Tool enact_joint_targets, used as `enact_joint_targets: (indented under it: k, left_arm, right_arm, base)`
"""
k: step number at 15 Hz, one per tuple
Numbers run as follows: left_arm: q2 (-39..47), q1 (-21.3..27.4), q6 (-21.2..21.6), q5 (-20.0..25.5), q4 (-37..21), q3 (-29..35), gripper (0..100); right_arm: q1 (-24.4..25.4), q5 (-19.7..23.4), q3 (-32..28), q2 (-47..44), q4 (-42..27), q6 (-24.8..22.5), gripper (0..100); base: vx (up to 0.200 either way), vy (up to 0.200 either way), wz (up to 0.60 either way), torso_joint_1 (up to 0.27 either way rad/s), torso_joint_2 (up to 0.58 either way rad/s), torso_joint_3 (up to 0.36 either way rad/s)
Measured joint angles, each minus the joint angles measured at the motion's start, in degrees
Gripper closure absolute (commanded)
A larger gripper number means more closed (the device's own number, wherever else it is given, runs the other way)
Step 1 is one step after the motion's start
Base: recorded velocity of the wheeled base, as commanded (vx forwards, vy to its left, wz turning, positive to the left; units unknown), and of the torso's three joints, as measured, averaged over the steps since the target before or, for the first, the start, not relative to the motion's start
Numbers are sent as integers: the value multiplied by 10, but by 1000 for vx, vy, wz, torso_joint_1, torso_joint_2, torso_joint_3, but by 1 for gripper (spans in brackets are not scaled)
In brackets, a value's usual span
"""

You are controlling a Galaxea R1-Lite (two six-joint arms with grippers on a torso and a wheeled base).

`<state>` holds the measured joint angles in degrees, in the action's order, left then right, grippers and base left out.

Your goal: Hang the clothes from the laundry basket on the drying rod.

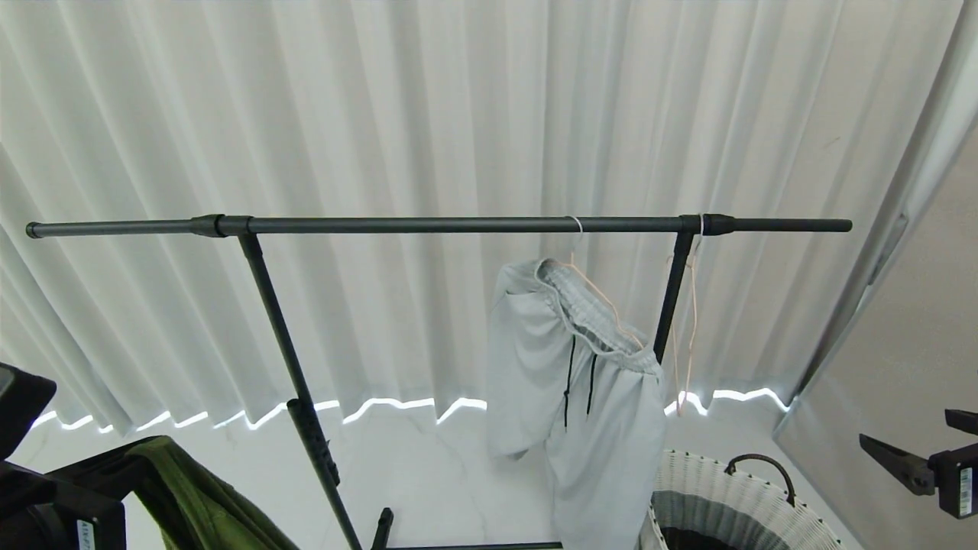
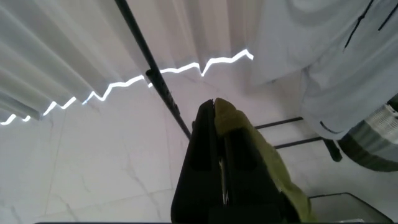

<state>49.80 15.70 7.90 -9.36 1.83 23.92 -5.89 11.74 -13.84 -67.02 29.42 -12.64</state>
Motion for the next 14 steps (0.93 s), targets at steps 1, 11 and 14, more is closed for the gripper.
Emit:
enact_joint_targets:
  k: [1, 11, 14]
  left_arm:
    - [0, 0, 0, 0, 0, 0, 100]
    - [-1, 0, 2, 0, 0, -3, 100]
    - [-2, 0, 5, 0, 0, -4, 100]
  right_arm:
    - [0, 0, 0, 0, 0, 0, 0]
    - [10, 0, 1, -1, 0, 2, 0]
    - [21, 0, 0, -1, 0, 6, 0]
  base:
    - [200, 0, 0, 2, 12, -2]
    - [140, 0, 0, 4, 1, 0]
    - [0, 0, 0, 0, 0, 0]
